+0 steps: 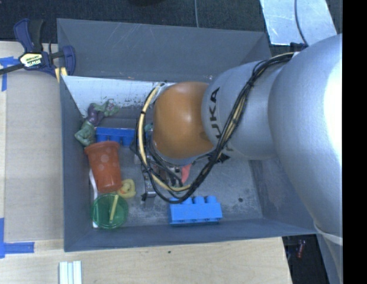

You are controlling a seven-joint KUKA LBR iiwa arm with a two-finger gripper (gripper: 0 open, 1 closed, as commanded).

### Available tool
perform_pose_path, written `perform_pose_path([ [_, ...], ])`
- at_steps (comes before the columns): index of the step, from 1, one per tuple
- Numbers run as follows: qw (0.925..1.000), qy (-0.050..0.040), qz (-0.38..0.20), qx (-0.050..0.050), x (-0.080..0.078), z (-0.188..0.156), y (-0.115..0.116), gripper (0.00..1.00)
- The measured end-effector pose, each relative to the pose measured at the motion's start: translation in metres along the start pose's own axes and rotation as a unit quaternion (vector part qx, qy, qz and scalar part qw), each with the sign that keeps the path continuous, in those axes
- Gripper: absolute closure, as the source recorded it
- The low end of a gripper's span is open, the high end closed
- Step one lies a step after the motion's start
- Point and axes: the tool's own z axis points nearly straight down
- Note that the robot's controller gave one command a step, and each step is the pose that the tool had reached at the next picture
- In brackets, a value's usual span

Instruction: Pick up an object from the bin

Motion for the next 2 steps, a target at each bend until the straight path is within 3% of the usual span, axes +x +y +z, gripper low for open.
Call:
perform_pose_path([
  [1, 0.9975, 0.0003, -0.071, 0.000, 0.015, -0.003, -0.020, 0.00],
  [2, 0.9979, 0.0005, 0.064, 0.000, 0.017, -0.009, -0.037, 0.00],
])
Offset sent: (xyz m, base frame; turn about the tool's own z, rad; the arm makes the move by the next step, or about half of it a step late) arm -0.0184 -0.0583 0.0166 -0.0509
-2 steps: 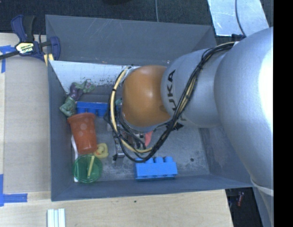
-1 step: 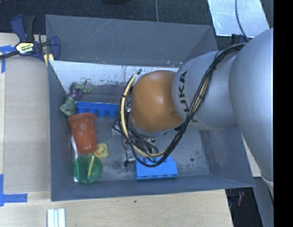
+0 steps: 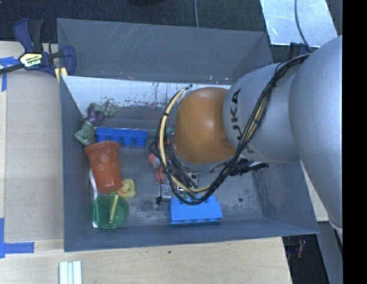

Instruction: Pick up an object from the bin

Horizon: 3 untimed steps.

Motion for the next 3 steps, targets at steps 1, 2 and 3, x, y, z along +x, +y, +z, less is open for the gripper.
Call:
perform_pose_path([
  [1, 0.9987, 0.0012, -0.051, 0.000, -0.005, -0.051, -0.049, 0.00],
  [2, 0.9994, -0.0016, -0.035, 0.000, -0.006, -0.059, -0.069, 0.00],
  [3, 1.0000, -0.0057, 0.002, -0.001, -0.034, 0.009, -0.035, 0.00],
])
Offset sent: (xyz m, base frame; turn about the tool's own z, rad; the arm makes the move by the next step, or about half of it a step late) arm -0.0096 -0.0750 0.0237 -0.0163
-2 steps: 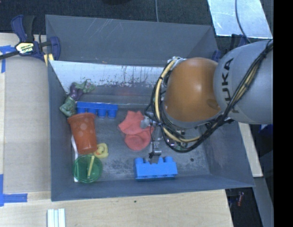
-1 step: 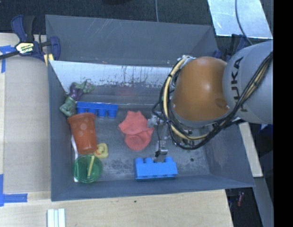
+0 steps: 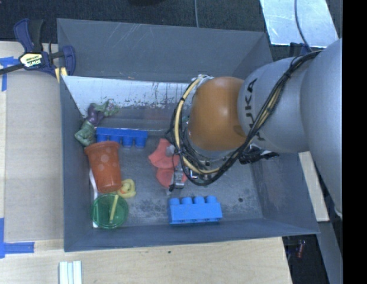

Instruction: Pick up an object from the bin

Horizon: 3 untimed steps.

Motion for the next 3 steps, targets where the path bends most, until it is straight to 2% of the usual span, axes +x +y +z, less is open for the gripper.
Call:
perform_pose_path([
  [1, 0.9912, -0.0033, -0.132, -0.001, -0.017, 0.023, 0.047, 1.00],
  [2, 0.9913, -0.0033, -0.132, -0.001, -0.017, 0.023, 0.047, 1.00],
  [3, 0.9913, -0.0003, -0.132, 0.000, -0.020, -0.042, 0.052, 1.00],
])
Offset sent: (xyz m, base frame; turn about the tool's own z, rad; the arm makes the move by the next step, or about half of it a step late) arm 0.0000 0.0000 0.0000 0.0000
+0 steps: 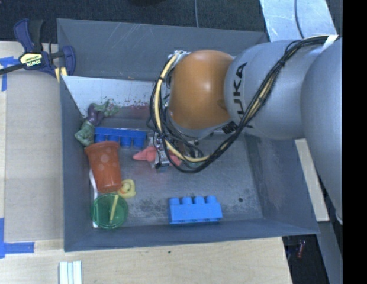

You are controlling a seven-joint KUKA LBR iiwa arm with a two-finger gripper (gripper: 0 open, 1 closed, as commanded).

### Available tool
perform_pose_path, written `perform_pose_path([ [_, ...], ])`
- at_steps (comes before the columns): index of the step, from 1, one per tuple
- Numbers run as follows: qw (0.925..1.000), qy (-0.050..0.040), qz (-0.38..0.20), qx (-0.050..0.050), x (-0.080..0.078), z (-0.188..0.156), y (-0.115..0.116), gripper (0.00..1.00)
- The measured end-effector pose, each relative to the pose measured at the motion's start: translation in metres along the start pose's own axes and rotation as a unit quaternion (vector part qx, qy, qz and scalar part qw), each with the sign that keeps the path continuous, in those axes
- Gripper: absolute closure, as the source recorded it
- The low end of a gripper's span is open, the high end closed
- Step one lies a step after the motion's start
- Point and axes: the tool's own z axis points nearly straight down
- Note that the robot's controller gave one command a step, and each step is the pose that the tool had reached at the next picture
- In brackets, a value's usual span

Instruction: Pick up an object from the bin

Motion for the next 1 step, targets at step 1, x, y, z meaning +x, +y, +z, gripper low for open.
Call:
perform_pose_path([
  [1, 0.9905, -0.0033, -0.138, 0.000, -0.0162, 0.0084, 0.0050, 1.00],
])
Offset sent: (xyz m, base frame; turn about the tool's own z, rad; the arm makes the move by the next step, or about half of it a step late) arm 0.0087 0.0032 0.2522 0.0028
